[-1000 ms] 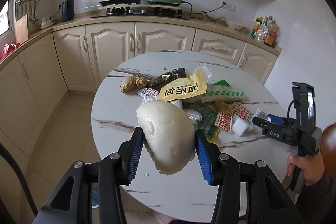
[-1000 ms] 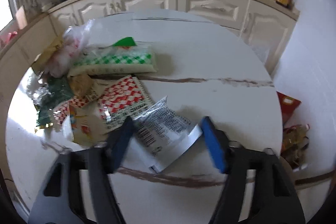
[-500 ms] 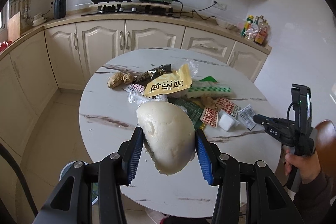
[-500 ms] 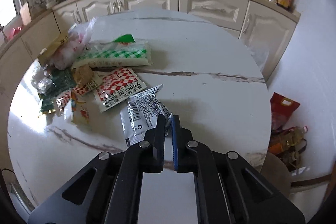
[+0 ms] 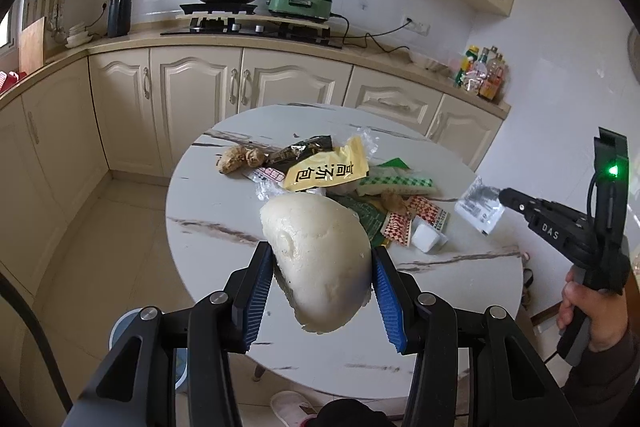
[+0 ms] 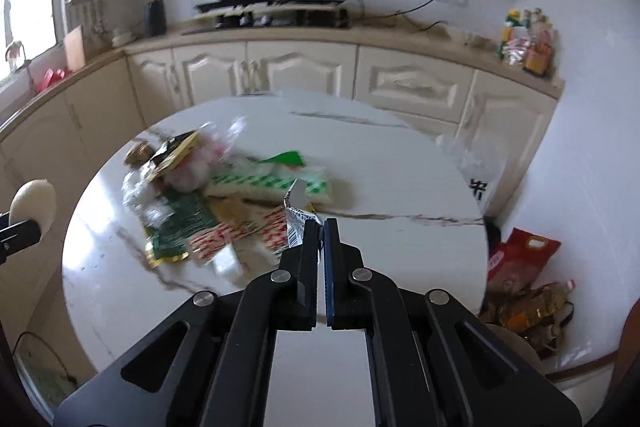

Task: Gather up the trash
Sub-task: 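Carry the bun and silver wrapper with both tools over the blue bucket, then open both tools to drop the bun and wrapper into the bucket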

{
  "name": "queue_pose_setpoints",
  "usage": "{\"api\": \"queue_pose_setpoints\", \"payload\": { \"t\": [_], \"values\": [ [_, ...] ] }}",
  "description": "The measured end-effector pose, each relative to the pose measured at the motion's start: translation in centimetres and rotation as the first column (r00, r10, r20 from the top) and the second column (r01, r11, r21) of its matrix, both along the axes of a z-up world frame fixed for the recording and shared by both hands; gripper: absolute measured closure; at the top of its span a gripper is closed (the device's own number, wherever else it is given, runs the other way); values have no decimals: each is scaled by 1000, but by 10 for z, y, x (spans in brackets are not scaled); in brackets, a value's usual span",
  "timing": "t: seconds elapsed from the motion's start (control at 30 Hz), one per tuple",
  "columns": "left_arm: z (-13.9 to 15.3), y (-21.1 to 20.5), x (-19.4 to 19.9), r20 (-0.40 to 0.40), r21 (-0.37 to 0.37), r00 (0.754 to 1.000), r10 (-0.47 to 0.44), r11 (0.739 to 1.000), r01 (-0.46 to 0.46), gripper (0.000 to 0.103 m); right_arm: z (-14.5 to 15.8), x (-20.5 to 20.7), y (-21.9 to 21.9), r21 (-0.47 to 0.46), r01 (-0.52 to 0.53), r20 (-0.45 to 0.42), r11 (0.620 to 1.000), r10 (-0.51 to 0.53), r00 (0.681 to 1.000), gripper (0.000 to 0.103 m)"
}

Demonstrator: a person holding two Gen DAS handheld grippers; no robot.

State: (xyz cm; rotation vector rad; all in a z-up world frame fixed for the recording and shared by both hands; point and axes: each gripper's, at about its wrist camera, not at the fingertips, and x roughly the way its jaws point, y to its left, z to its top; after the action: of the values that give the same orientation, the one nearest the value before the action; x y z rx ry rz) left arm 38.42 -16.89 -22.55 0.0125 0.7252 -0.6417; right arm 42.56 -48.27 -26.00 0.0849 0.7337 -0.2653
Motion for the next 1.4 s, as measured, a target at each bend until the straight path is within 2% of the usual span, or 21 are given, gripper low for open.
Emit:
{"api": "queue_pose_setpoints", "payload": {
  "t": [0.13, 0.3, 0.47, 0.6, 0.67, 0.77, 0.87, 0.97, 1.03, 1.17, 1.27, 1.4],
  "values": [
    [2, 13, -1, 2, -11, 1000, 24, 1000, -24, 58, 4, 3, 17, 0, -17, 21, 1000, 17, 1000, 100],
    [10, 44, 1, 13, -36, 997, 74, 997, -73, 58, 30, 11, 68, -13, -126, 86, 992, 127, 988, 100],
    [10, 96, 8, 15, -33, 986, 164, 986, -164, 58, 45, 43, 149, -30, -315, 110, 949, 316, 942, 100],
    [0, 148, 17, -5, 7, 966, 259, 966, -259, 58, 33, 79, 229, -19, -468, 93, 884, 467, 879, 100],
    [-13, 175, 27, -34, 36, 954, 297, 955, -296, 58, 18, 99, 277, -5, -545, 73, 838, 544, 836, 100],
    [-40, 207, 48, -105, 56, 937, 334, 943, -329, 58, -11, 126, 326, 22, -614, 27, 789, 613, 790, 100],
    [-82, 234, 75, -175, 129, 901, 396, 917, -378, 58, -57, 158, 374, 66, -664, -49, 744, 667, 743, 100],
    [-129, 251, 102, -282, 163, 866, 413, 910, -381, 58, -103, 182, 404, 105, -687, -124, 719, 695, 708, 100],
    [-157, 257, 119, -334, 192, 845, 418, 907, -374, 56, -132, 195, 418, 117, -690, -179, 715, 698, 693, 100],
    [-208, 262, 153, -389, 288, 798, 460, 884, -369, 55, -196, 220, 437, 170, -684, -265, 710, 701, 662, 100],
    [-233, 264, 172, -432, 321, 771, 469, 878, -355, 50, -244, 238, 441, 224, -661, -329, 717, 694, 641, 100],
    [-254, 270, 190, -498, 307, 727, 472, 881, -361, 49, -279, 248, 442, 267, -639, -363, 722, 689, 627, 99]
  ]
}}
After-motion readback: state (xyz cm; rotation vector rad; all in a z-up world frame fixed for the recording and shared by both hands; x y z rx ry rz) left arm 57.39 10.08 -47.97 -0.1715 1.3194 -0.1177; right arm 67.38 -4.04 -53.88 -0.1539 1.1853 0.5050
